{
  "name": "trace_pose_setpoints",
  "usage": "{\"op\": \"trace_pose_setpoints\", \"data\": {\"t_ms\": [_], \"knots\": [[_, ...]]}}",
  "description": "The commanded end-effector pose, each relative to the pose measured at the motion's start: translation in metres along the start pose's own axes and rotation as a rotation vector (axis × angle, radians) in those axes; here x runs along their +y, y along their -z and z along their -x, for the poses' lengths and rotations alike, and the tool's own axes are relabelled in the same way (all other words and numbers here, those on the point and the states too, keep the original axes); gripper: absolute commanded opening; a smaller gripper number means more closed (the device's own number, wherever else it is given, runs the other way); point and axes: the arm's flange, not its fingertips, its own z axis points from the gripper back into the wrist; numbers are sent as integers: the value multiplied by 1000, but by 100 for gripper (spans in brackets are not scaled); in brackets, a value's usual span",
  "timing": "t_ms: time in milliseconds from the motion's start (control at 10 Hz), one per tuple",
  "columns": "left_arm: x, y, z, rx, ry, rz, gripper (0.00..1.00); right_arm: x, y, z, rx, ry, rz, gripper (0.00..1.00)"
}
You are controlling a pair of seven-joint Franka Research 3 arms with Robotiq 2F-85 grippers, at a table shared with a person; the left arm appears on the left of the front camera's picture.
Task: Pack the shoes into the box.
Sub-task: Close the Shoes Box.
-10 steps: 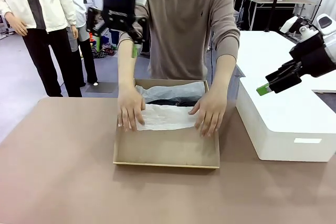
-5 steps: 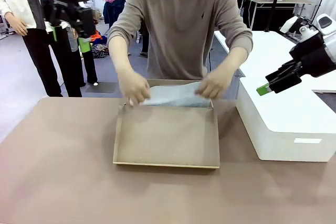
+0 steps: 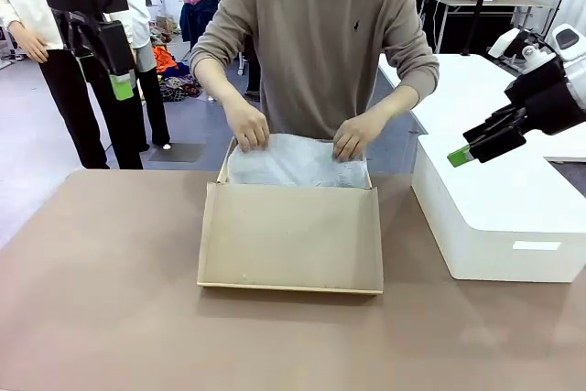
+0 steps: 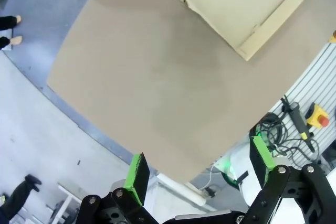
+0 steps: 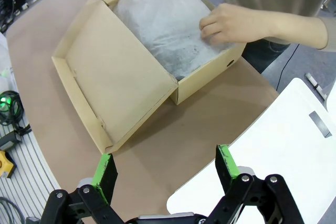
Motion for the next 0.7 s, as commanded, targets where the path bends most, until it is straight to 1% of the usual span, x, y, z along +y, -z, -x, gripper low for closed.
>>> {"op": "trace_pose_setpoints", "data": {"t_ms": [0,600], "knots": [[-2,-4,-1,15,-37,-10,100,-4,0,0,-25,-20,-16,100],[-2,-4,-1,15,-37,-10,100,-4,0,0,-25,-20,-16,100]]}}
